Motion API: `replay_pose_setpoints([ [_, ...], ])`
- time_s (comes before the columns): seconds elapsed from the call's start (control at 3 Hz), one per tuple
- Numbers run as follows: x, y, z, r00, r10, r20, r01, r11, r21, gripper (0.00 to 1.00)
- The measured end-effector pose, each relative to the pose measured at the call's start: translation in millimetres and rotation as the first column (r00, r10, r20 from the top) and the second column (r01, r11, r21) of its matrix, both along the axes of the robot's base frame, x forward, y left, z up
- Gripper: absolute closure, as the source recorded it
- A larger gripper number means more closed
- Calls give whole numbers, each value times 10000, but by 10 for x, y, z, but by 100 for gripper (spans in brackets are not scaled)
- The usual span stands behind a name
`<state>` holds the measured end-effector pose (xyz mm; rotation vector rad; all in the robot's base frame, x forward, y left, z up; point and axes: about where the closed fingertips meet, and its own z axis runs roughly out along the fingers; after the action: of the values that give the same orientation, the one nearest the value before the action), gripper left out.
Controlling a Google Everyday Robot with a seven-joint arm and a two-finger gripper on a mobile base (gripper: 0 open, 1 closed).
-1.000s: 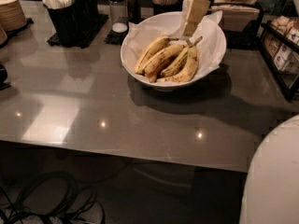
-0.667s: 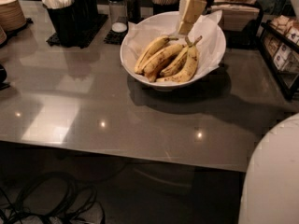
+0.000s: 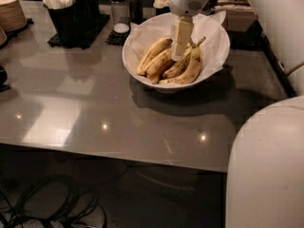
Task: Pick banana from white bowl
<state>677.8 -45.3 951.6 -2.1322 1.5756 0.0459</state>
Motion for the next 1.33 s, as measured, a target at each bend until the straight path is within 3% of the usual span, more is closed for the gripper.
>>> replay_pose_setpoints([
  [0.67,75,30,-401,9993,63,-372,-65,10000,-74,0],
  [1.0,21,34,-679,9966,30,-820,-37,10000,-91,7],
  [1.33,21,39,-685,9966,53,-821,-61,9999,-101,7],
])
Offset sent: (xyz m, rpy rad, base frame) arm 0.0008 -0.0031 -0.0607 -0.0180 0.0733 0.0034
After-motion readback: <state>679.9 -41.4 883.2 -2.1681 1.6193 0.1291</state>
